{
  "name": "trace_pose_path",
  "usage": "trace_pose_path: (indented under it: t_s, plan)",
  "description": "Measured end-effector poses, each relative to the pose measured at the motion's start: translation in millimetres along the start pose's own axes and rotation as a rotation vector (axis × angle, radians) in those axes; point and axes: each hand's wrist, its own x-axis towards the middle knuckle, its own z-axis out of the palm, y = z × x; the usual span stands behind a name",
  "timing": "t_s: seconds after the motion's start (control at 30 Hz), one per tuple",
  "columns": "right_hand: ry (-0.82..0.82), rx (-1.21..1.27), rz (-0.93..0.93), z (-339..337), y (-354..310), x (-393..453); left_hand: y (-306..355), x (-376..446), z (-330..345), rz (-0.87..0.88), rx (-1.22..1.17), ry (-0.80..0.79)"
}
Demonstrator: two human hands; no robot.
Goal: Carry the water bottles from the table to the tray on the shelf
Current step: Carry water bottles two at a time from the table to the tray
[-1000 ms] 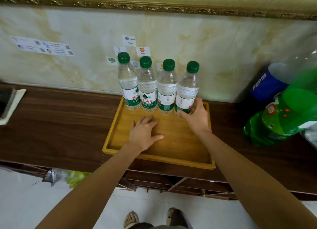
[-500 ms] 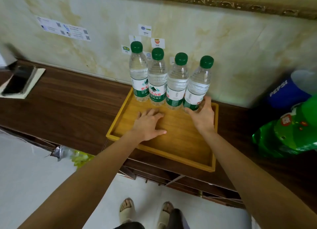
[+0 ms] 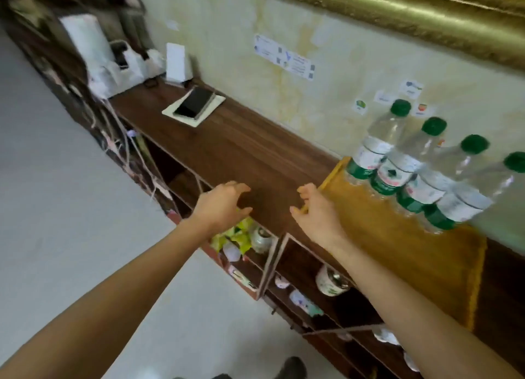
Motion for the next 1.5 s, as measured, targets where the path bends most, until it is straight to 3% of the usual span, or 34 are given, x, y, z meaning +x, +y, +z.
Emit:
trace_pose_path:
  t_s: [0.33, 0.5, 0.73, 1.13, 1.5]
  plan:
    - [-0.333, -0.284, -0.638, 251, -334, 5, -331, -210, -87, -0.575, 0.101, 0.111]
    - [-0.449, -0.470, -0.940, 360, -480, -11, -459, -308, -118, -0.863, 0.140, 0.214]
    - [-0.500, -0.532, -1.306, 507, -681, -19, -617, -398, -167, -1.212, 0.160, 0.300]
    - [-0.639, -0.546, -1.628, 726, -956, -86, -851, -530, -227, -1.577, 0.065, 0.335]
    - [-0.614, -0.479, -1.533, 912, -1181, -139, -1130, -665, -305, -1.491, 0.115, 0.300]
